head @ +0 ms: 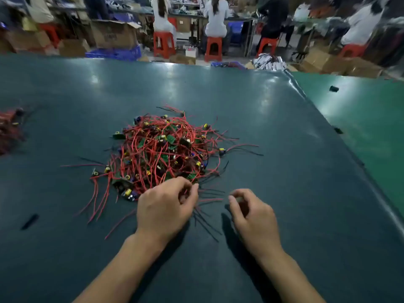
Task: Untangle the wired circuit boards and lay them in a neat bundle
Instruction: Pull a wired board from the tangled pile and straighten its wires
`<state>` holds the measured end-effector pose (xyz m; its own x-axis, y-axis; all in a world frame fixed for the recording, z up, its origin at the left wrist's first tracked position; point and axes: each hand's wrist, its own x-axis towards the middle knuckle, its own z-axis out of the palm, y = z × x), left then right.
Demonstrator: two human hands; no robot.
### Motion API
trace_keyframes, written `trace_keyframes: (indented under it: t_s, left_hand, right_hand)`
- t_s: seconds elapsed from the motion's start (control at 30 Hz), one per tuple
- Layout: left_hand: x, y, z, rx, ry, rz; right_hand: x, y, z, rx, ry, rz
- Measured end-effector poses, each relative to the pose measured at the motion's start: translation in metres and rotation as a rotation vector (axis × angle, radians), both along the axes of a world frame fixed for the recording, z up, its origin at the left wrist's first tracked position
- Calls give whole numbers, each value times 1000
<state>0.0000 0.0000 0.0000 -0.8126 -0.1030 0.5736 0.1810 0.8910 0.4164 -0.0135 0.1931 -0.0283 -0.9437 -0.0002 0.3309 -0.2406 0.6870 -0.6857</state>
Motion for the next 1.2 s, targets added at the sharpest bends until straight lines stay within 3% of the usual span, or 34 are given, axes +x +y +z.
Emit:
trace_keyframes:
  t_s: [0.2,0.4,0.6,0.7,0.77,0.9,0.97,1.03,1.1,1.13,1.2]
  left_hand:
    - [46,1,-31,-36,-126,51]
    - [49,1,-33,-59,-108,103]
    - [48,-3,-36,-62,-41,50]
    - [47,-1,-37,-79,122,-77]
    - [47,2,-36,-40,244,-161]
    - [31,20,-11,280,303,-278]
    - [16,38,12,558,268,-316]
    - [1,54,29,932,216,-380]
    - [-10,67,32,1217,125,-485]
    - [-13,72,28,1271,62,-526]
    - [-14,80,11,1199,-20,-545]
  right_hand:
    - [22,2,-6,41,126,-34]
    - [25,-5,-6,197,171,-66]
    - [18,-9,-9,308,146,-37]
    - [13,-8,-10,292,132,-16]
    - [13,-6,-7,165,90,19]
    - [20,0,3,-710,-28,102]
    - [23,7,2,-911,35,86]
    - [23,10,0,-963,124,119]
    - [22,8,-3,-884,182,179]
    - [20,5,-3,-792,191,181]
    - [13,3,-5,-551,208,108]
